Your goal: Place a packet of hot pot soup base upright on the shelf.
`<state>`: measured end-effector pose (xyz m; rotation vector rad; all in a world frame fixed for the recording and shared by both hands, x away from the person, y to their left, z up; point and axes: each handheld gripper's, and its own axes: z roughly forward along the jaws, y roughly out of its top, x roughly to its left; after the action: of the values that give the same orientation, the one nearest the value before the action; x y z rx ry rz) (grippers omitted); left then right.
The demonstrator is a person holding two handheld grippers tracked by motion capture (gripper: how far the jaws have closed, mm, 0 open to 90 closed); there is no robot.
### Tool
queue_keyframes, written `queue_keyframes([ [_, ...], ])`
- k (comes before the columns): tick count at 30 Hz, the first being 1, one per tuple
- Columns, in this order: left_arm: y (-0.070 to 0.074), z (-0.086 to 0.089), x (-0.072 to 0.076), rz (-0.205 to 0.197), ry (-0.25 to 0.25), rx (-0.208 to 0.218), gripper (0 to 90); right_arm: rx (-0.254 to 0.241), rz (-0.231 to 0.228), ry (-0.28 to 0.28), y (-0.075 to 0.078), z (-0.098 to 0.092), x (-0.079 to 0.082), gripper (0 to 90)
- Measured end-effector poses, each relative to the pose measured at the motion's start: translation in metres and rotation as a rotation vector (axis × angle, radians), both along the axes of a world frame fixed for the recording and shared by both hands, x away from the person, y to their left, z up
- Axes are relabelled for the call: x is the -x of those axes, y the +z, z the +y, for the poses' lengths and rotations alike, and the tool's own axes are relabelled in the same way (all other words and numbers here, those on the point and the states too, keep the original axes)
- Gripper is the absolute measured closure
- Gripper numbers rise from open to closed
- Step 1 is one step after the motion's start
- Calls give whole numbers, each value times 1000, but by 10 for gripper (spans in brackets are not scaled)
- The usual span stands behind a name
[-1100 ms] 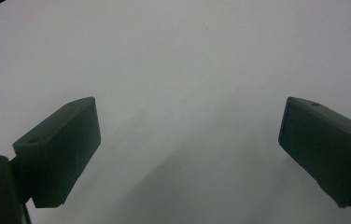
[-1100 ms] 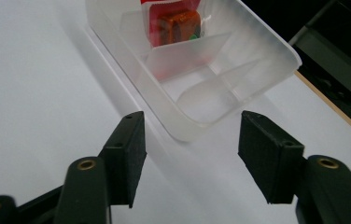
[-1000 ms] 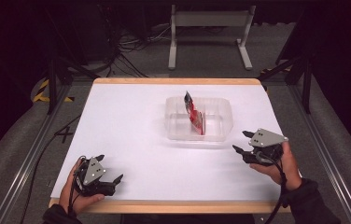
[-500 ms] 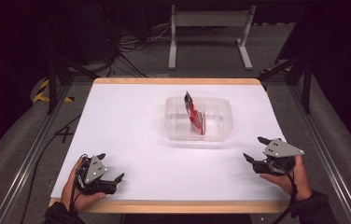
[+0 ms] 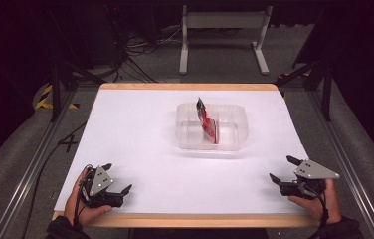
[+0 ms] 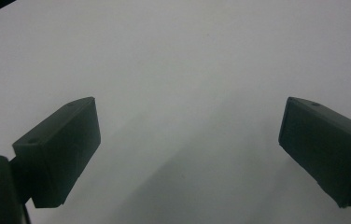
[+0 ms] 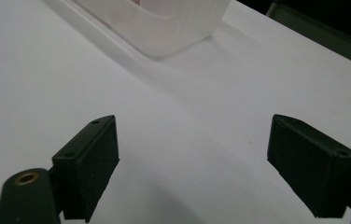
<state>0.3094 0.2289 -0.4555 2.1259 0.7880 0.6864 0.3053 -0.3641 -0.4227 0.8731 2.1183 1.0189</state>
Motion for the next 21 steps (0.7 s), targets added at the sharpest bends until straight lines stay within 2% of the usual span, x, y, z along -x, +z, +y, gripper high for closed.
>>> queue_keyframes([
  [1,0,0,0,0,0,0,62,-15,5,-5,-1,-2,2,163],
  [5,1,1,0,-3,0,6,61,-1,-15,-31,-5,-9,7,153],
  [7,1,1,0,-7,4,22,62,-29,-12,-41,-7,-11,9,153],
  [11,3,6,0,-16,14,59,61,-51,-4,-54,-10,-14,12,152],
  [16,4,7,0,-23,15,69,61,-66,-8,-75,-14,-16,15,159],
  [19,4,6,0,-20,15,71,61,-94,-56,-95,-10,-19,20,181],
  [21,4,6,0,-22,15,72,61,-107,-68,-102,-8,-21,21,178],
])
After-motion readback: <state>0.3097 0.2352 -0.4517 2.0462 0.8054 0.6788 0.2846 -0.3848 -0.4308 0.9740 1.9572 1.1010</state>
